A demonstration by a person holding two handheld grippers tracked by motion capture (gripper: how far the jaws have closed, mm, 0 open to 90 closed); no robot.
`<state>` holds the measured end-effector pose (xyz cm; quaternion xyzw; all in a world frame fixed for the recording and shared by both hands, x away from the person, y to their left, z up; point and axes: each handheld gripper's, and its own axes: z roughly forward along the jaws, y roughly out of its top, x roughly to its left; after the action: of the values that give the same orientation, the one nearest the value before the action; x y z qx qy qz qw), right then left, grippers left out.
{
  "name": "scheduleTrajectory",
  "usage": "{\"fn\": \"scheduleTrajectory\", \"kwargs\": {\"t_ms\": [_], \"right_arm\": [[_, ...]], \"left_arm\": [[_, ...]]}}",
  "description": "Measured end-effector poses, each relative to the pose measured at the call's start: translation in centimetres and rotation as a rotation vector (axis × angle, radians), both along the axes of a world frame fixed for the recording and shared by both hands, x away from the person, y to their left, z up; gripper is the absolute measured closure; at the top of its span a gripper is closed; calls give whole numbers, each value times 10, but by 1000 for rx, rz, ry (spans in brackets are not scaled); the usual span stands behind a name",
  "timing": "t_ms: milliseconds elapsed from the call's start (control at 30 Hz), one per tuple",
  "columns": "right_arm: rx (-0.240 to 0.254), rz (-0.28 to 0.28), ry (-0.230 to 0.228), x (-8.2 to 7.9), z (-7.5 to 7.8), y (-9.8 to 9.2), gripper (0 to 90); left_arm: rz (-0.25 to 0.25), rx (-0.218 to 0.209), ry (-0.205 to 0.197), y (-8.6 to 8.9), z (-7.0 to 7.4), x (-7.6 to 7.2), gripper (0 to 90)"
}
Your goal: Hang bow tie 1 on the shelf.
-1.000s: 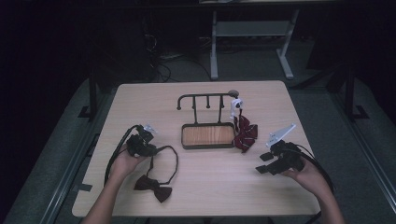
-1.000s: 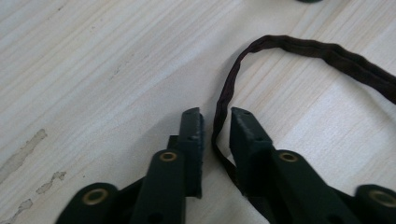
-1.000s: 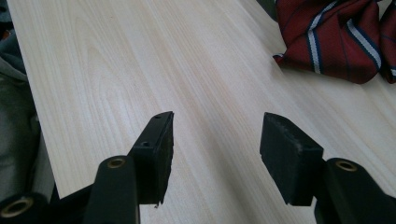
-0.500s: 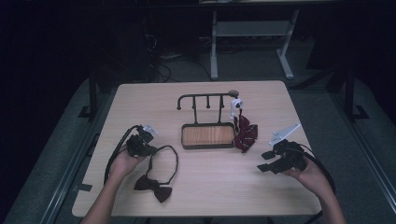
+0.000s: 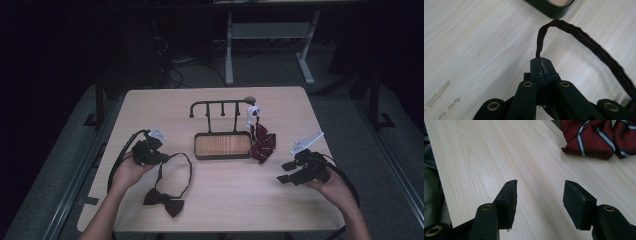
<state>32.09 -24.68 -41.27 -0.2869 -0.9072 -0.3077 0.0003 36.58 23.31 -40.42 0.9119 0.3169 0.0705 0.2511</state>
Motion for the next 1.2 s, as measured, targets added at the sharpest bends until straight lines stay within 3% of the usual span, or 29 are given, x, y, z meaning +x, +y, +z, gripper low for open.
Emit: {"fn": "scheduleTrajectory", "kwargs": {"t_ms": [633, 1200], "right_arm": [[-6, 6, 2, 1, -3, 1, 444], [8, 14, -4, -1, -1, -2, 442]], "left_arm": [[-76, -21, -27, 3, 40, -14, 900], [-139, -24, -14, -2, 72, -19, 900]]}}
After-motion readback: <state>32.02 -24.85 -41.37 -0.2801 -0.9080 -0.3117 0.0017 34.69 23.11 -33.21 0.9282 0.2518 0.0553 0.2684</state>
